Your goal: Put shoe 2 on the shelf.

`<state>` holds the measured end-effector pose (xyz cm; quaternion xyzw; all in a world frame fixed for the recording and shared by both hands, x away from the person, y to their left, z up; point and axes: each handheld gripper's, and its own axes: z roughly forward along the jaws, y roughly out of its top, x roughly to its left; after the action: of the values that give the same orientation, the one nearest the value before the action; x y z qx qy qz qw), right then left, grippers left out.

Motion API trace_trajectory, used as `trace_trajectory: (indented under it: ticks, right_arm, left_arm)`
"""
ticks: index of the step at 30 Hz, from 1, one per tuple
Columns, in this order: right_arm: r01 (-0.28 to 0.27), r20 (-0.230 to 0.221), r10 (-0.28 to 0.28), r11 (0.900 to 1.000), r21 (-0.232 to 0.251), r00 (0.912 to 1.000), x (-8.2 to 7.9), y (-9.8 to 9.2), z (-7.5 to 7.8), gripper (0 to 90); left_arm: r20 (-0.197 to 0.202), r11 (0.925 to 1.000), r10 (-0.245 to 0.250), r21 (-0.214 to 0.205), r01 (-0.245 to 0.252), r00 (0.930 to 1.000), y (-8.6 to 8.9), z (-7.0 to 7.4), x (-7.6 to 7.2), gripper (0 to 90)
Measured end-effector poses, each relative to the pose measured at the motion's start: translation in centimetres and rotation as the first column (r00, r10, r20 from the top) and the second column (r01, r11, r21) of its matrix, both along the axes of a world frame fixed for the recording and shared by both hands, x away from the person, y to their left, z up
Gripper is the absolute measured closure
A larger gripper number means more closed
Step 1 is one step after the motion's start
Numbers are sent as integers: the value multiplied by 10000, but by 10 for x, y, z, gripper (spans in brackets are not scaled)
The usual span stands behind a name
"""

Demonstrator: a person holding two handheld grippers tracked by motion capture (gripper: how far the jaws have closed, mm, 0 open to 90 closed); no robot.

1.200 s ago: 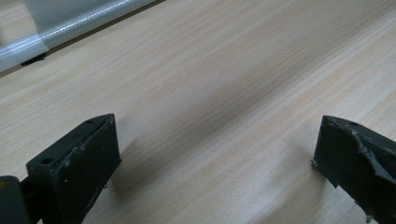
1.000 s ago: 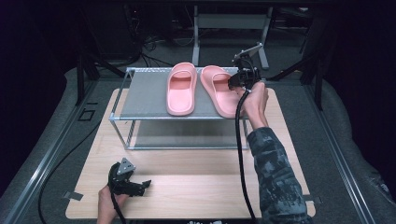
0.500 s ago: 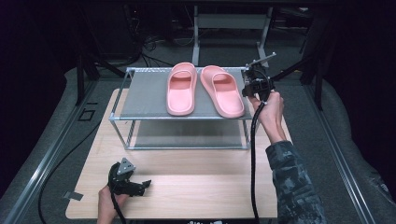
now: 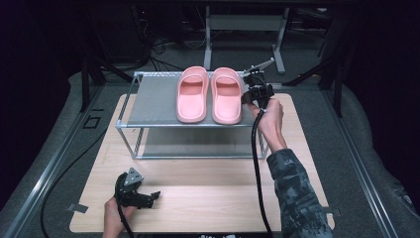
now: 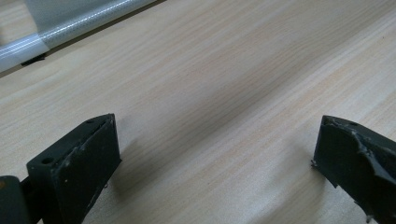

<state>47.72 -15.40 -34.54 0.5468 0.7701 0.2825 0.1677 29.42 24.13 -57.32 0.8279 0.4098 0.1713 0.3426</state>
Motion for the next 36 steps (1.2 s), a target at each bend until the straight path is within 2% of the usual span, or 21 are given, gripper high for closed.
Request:
trace_trajectory:
  ticks: [2, 12, 13, 16, 17, 18, 22, 24, 28, 32, 36]
  right_arm:
    - [46, 136, -45, 9999, -137, 9999, 1, 5, -1, 857]
    - [-113, 43, 112, 9997, 226, 9999, 4, 2, -3, 826]
    - [-289, -118, 294, 9987, 416, 9995, 4, 0, -2, 814]
    - [-346, -149, 351, 9990, 289, 9993, 0, -5, -4, 781]
    - [-551, -206, 561, 9973, 476, 9982, -1, -7, -4, 766]
    - [-619, -228, 630, 9970, 466, 9978, -3, -9, -4, 755]
    - [-1076, -164, 1088, 9922, 633, 9939, -15, -17, -2, 670]
    - [-1408, -172, 1427, 9865, 839, 9896, -24, -23, 1, 622]
    - [-1874, -19, 1883, 9781, 907, 9821, -44, -28, 6, 566]
    - [-2378, 291, 2362, 9673, 882, 9713, -72, -33, 7, 553]
    - [-2733, 451, 2705, 9587, 791, 9617, -97, -37, 0, 486]
  left_arm:
    - [3, 10000, 0, 1, 0, 10000, 0, 0, 0, 2]
    - [1, 10000, -2, 0, 2, 10000, 0, 0, 0, 2]
    - [1, 10000, -4, 1, 4, 10000, 0, 0, 0, 2]
    - [1, 10000, -2, -1, 2, 10000, 0, 0, 0, 2]
    - [1, 10000, -1, -2, 1, 10000, 0, 0, 0, 2]
    - [1, 10000, -7, 4, 7, 10000, 0, 0, 0, 2]
    - [5, 10000, -5, 4, 5, 10000, 0, 0, 0, 2]
    - [3, 10000, -2, -1, 2, 10000, 0, 0, 0, 2]
    - [3, 10000, -3, 4, 3, 10000, 0, 0, 0, 2]
    - [5, 10000, -4, 5, 4, 10000, 0, 0, 0, 2]
    - [6, 10000, -9, 13, 9, 10000, 0, 0, 0, 2]
